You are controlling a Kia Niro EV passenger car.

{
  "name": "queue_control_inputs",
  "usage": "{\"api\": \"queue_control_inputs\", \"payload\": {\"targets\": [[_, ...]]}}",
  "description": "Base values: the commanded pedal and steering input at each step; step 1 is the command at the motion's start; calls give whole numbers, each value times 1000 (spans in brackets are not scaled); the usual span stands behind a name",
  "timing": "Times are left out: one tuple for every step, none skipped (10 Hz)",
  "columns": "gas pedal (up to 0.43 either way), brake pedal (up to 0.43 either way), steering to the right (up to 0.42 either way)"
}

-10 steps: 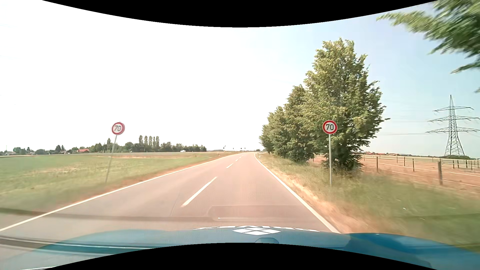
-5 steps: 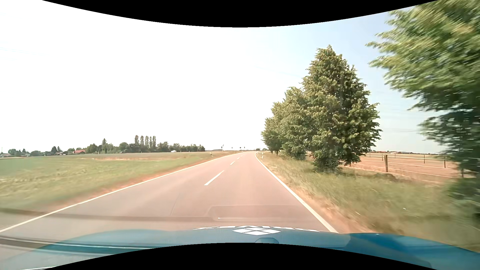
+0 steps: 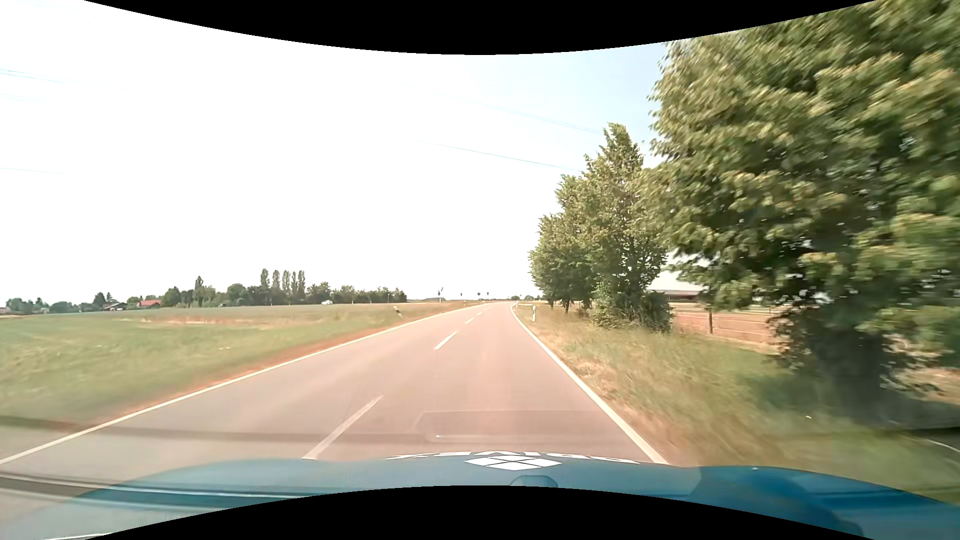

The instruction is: Follow the waypoints while adhering to traffic rules and regulations

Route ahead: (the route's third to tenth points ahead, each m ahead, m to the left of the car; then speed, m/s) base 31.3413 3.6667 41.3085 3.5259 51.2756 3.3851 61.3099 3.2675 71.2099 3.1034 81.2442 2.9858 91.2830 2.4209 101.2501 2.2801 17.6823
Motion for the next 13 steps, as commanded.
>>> {"api": "queue_control_inputs", "payload": {"targets": [[177, 0, -1], [189, 0, -2], [189, 0, -2], [189, 0, -2], [197, 0, -2], [197, 0, -2], [197, 0, -2], [197, 0, -2], [197, 0, -1], [197, 0, -2], [197, 0, -2], [197, 0, -1], [197, 0, -1]]}}
